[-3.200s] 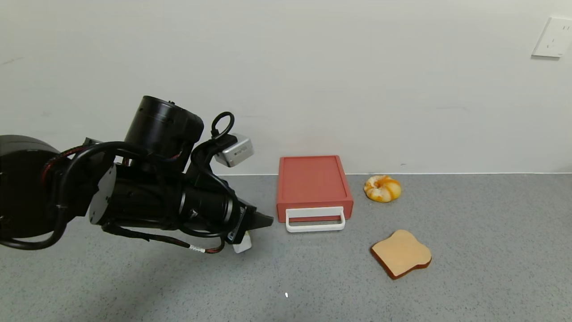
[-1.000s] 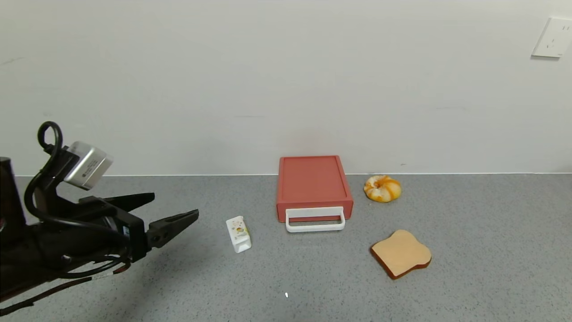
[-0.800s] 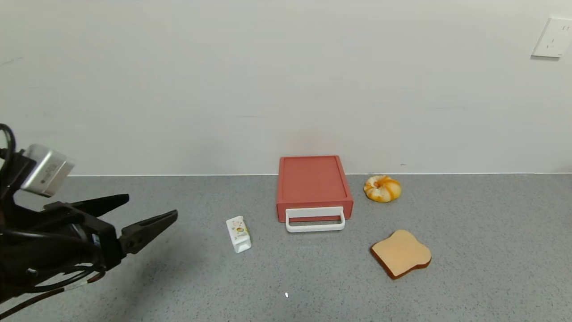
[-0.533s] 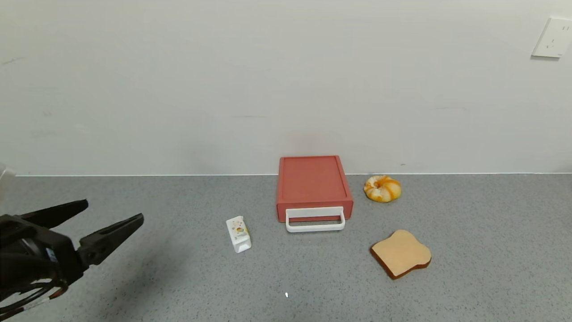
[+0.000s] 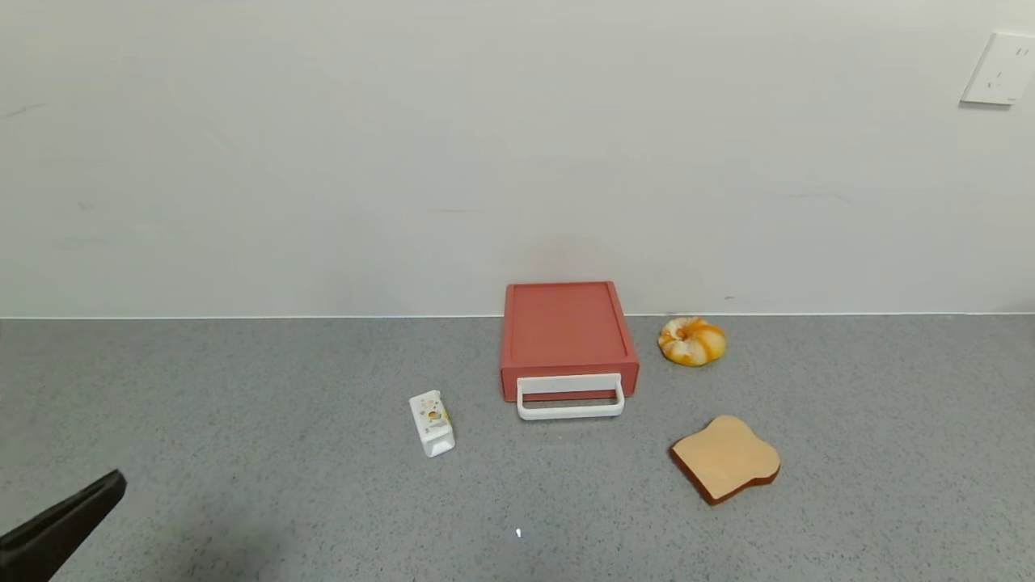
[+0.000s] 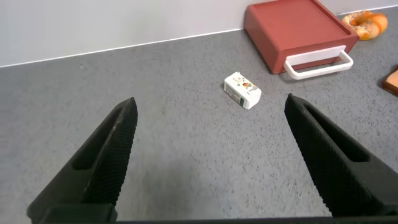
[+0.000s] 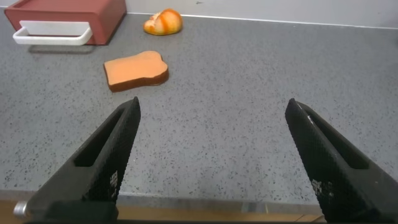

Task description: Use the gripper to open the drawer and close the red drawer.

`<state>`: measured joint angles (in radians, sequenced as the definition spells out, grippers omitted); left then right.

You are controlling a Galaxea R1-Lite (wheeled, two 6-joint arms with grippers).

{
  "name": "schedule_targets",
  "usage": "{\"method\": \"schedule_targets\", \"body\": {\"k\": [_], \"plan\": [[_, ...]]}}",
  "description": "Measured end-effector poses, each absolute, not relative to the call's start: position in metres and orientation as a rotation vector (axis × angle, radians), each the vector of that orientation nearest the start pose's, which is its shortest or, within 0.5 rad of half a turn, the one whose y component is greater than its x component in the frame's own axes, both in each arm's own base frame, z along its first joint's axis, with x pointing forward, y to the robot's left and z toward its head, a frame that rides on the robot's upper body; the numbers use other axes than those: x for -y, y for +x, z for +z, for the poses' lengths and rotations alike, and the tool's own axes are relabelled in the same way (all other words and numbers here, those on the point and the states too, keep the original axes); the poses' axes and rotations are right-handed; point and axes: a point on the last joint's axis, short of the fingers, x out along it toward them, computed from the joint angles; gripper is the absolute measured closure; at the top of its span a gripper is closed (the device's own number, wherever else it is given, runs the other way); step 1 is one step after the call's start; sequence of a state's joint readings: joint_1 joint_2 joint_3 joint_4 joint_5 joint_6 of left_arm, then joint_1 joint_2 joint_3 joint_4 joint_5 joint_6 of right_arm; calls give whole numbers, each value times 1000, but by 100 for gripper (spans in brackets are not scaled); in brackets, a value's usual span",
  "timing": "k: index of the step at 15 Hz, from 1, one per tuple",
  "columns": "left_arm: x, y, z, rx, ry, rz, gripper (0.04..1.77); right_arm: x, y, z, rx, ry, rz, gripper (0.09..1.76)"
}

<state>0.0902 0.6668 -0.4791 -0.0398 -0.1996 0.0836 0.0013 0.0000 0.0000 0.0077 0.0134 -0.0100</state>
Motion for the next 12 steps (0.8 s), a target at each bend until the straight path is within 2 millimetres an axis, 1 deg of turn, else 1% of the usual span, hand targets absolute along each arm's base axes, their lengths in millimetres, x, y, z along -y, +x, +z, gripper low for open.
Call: {"method": "schedule_targets", "body": {"k": [3, 6, 9, 12], "plan": [[2, 18, 206, -111, 69, -97, 10, 0, -23, 75, -8, -10, 15, 14], [5, -11, 196, -74, 78, -117, 10, 0, -23, 75, -8, -10, 15, 14], [5, -31, 186, -31, 86, -170, 10, 0, -23, 75, -8, -10, 15, 14], [4, -42, 174, 20, 96, -188, 9, 0, -23, 75, -8, -10, 15, 14]]}}
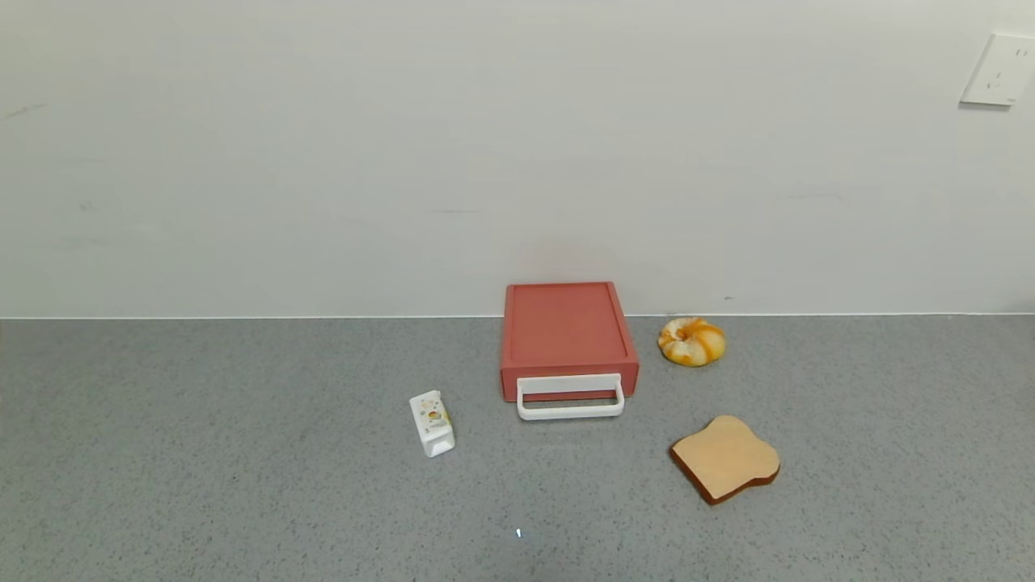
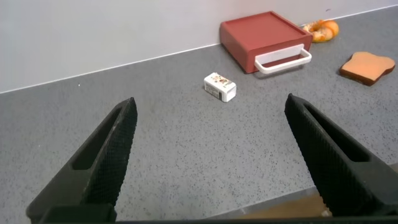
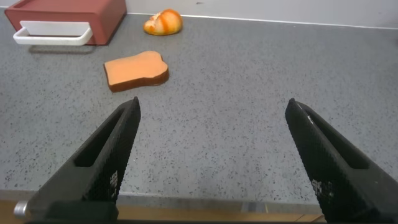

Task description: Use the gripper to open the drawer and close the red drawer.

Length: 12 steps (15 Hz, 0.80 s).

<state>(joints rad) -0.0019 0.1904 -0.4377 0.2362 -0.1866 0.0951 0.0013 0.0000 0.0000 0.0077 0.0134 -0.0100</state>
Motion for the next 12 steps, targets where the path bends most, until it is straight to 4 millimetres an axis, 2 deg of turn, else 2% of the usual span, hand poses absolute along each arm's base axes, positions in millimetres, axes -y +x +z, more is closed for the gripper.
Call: {"method": "schedule_targets", "body": {"k": [6, 12], "plan": [[4, -50, 142, 97, 102, -176, 9, 0, -23, 75, -8, -10, 14, 14], [3, -35, 107, 94, 96, -138, 9, 0, -23, 75, -8, -10, 14, 14]]}}
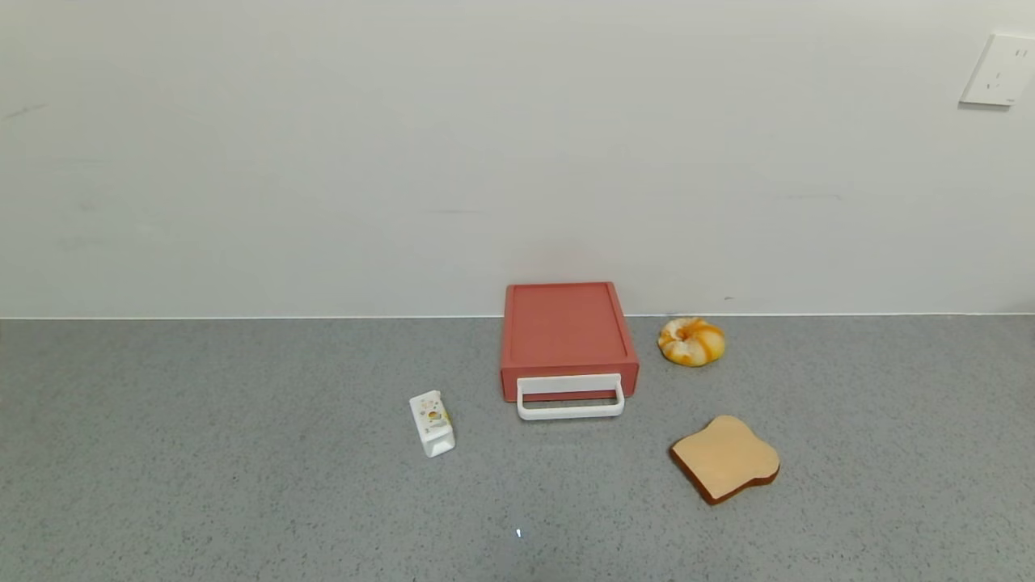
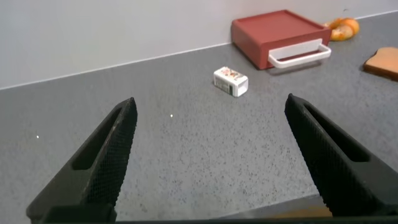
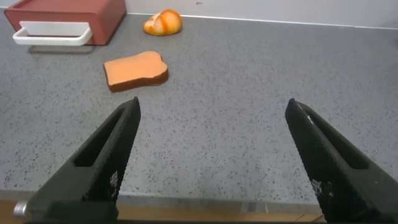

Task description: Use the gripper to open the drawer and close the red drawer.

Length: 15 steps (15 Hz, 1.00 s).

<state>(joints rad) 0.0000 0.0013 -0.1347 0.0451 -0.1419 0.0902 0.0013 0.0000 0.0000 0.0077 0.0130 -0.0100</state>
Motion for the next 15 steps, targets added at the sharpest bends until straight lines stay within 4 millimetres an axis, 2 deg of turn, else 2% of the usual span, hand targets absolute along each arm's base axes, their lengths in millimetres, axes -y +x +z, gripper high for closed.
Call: {"method": "schedule_targets", "body": {"k": [4, 10, 15], "plan": [[2, -27, 89, 54, 92, -108, 9, 0, -23, 75, -8, -10, 14, 14], [1, -24, 78, 7, 75, -47, 9, 0, -23, 75, -8, -10, 14, 14], [1, -23, 75, 0, 43, -40, 9, 0, -23, 75, -8, -11, 15, 14]]}}
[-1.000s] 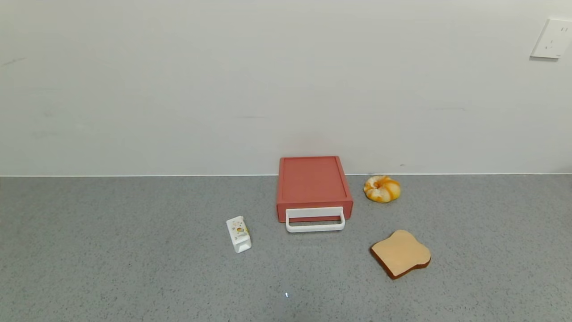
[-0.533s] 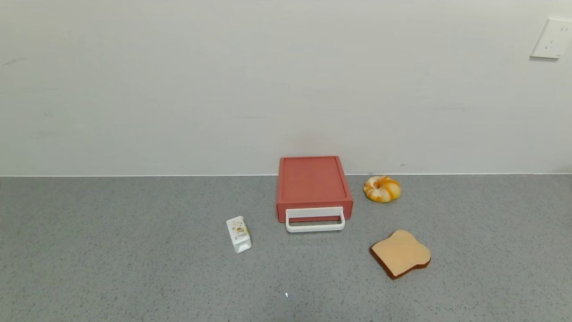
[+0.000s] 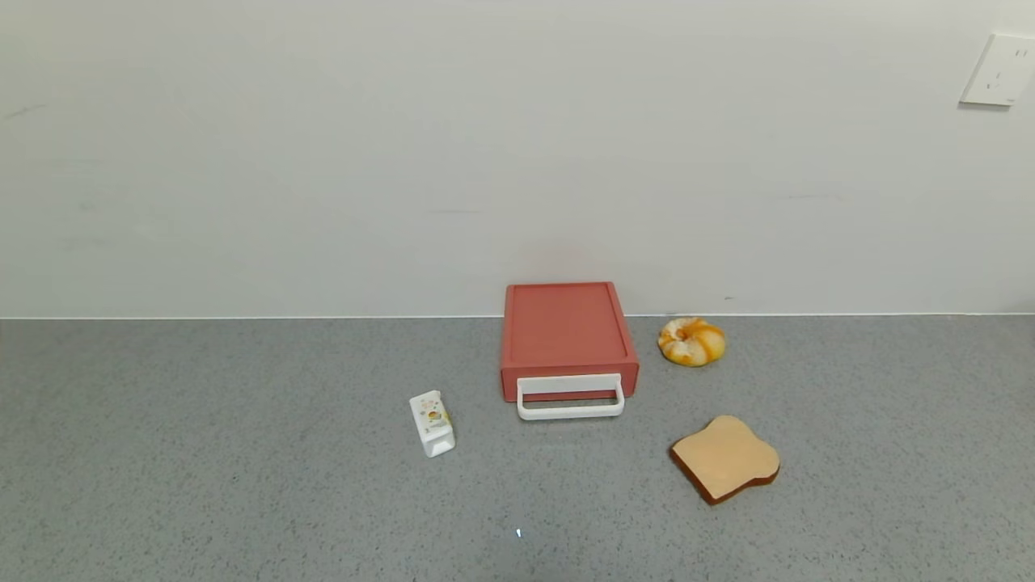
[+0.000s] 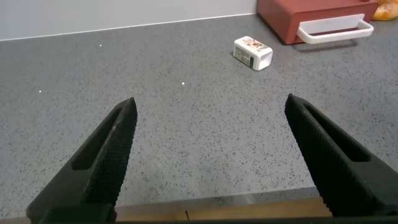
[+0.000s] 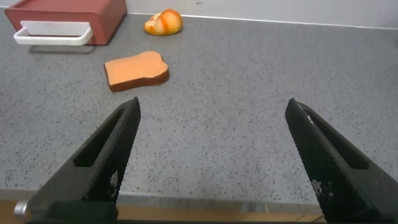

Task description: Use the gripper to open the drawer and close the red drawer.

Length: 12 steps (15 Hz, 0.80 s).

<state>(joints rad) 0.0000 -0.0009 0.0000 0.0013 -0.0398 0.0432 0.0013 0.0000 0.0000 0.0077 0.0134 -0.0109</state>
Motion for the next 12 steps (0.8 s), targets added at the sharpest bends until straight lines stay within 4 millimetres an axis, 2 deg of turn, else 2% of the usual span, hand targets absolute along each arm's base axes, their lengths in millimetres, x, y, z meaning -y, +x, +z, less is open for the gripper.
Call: {"method": "schedule_targets", "body": {"k": [12], "plan": [[1, -23, 75, -4, 39, -39, 9, 0, -23, 75, -8, -10, 13, 14]]}}
